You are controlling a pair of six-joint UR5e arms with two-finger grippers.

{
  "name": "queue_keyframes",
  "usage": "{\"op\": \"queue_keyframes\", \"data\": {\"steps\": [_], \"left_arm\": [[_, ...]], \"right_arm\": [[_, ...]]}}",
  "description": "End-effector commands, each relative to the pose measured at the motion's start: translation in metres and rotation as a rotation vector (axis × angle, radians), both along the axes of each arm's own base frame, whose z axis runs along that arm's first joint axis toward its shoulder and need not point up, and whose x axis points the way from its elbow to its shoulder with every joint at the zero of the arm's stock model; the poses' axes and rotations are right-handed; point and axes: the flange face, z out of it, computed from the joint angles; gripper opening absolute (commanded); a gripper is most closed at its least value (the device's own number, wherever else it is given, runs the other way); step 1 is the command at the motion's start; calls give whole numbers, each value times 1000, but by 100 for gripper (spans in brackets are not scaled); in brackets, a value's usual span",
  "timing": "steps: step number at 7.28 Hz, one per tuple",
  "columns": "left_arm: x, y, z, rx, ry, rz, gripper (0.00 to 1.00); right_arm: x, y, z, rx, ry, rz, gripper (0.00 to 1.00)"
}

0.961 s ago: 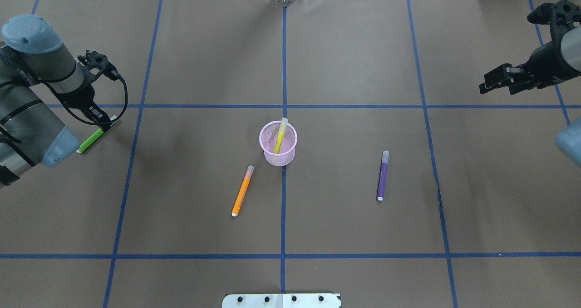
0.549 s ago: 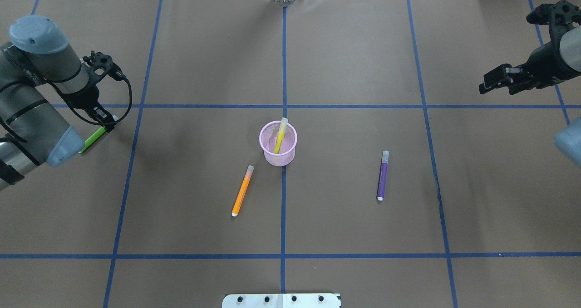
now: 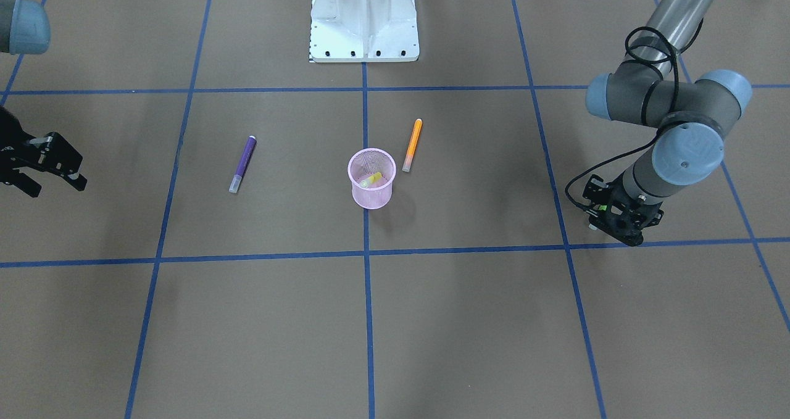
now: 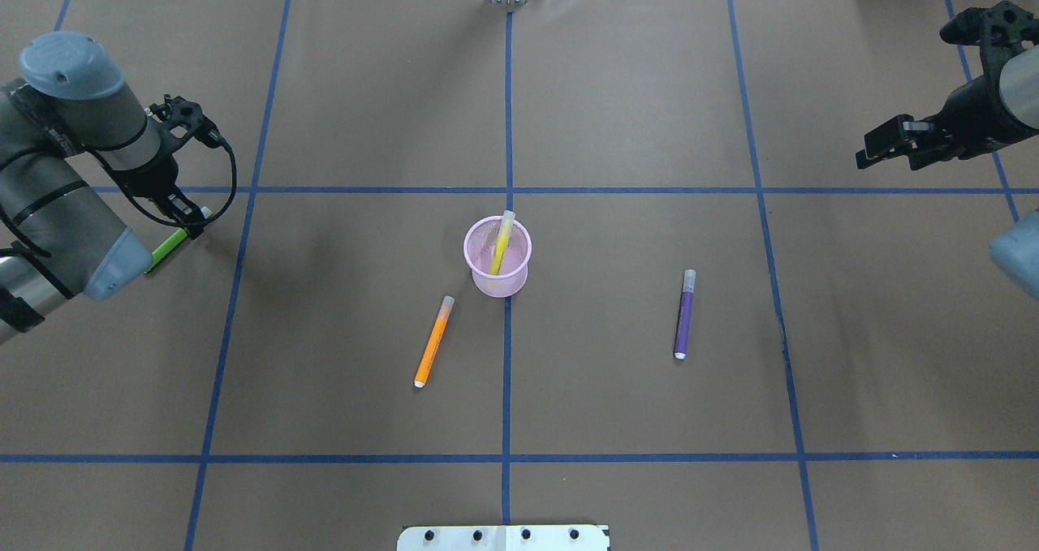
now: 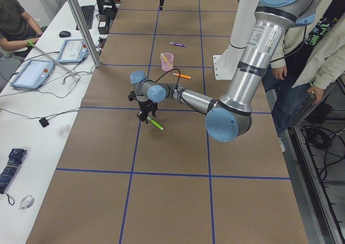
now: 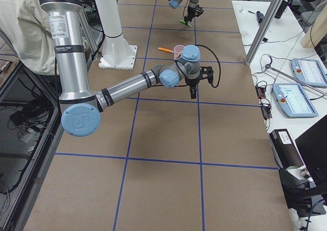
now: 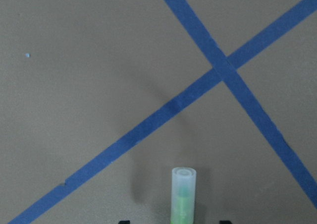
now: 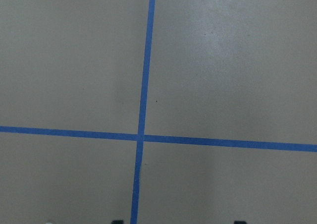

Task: Collect pens into pen holder
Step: 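Close the left gripper on the green pen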

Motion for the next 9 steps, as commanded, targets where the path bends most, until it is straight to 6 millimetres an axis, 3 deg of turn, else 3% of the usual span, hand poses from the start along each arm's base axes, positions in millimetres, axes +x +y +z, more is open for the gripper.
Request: {"op": "queue_keyframes", "data": {"steps": [1, 5, 7, 8, 9], "left_arm": [[2, 1, 2, -5, -2, 2, 67], [7, 4, 6, -11, -7, 11, 61], [7, 5, 7, -11, -8, 12, 42], [6, 6, 8, -19, -5, 15, 17], [9, 12, 8, -67, 34, 33, 0]], "right_arm": [[0, 0, 0, -3, 0, 1, 80], [-1, -1, 0, -2, 1, 0, 80], [-1, -1, 0, -2, 1, 0, 80], [-1, -1, 0, -1, 1, 0, 80], [0, -1, 0, -1, 1, 2, 80]]}}
